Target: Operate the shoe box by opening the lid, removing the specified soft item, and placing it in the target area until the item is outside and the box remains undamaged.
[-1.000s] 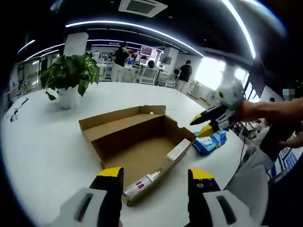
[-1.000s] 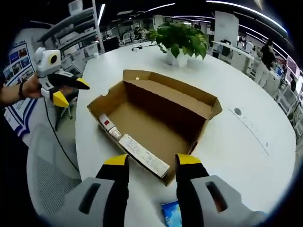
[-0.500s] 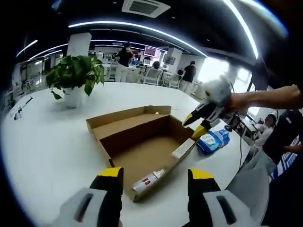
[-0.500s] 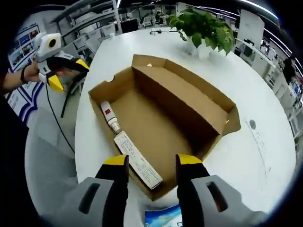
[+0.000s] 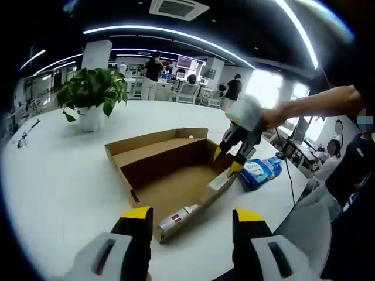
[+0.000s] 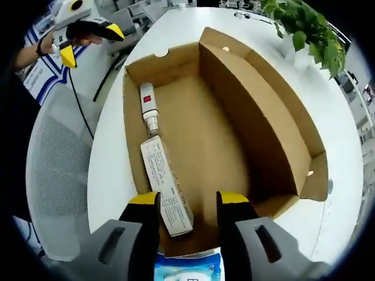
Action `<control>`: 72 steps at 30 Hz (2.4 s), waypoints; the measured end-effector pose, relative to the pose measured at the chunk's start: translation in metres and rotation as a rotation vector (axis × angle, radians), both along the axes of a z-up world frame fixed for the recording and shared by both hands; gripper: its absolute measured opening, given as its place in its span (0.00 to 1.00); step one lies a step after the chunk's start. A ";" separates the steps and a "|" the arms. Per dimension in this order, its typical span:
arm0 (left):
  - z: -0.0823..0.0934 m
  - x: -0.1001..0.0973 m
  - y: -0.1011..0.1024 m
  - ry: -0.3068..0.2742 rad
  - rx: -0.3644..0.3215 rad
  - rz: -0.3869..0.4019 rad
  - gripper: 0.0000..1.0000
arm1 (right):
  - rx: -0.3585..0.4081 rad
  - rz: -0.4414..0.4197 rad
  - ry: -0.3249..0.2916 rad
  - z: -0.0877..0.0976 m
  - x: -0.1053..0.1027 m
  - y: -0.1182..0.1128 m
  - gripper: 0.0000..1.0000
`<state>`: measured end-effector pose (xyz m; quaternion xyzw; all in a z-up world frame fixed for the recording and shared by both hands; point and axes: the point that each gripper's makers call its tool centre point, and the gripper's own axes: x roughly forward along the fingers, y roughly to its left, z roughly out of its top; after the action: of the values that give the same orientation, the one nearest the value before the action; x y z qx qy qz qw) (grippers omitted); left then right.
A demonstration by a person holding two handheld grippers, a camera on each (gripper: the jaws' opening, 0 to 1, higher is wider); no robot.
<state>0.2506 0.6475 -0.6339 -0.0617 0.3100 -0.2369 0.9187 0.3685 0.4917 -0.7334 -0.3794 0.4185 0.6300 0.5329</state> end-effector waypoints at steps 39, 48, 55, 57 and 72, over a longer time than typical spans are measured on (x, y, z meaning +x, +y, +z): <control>-0.009 0.006 -0.004 0.017 -0.024 -0.005 0.54 | -0.003 0.089 0.021 0.004 -0.013 0.007 0.28; -0.007 0.007 -0.007 0.013 -0.026 -0.011 0.53 | 0.032 0.129 0.018 0.013 -0.022 0.019 0.28; -0.006 0.007 -0.008 0.015 -0.029 -0.013 0.53 | -0.038 0.225 -0.048 -0.009 -0.021 0.018 0.22; -0.006 0.007 -0.007 0.015 -0.027 -0.012 0.53 | -0.084 0.270 -0.094 -0.018 -0.019 0.015 0.19; -0.008 0.002 0.000 0.027 -0.027 0.005 0.53 | -0.124 0.275 -0.092 -0.024 -0.018 0.013 0.18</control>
<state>0.2521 0.6473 -0.6418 -0.0782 0.3190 -0.2380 0.9141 0.3501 0.5048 -0.7572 -0.4938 0.3759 0.6519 0.4357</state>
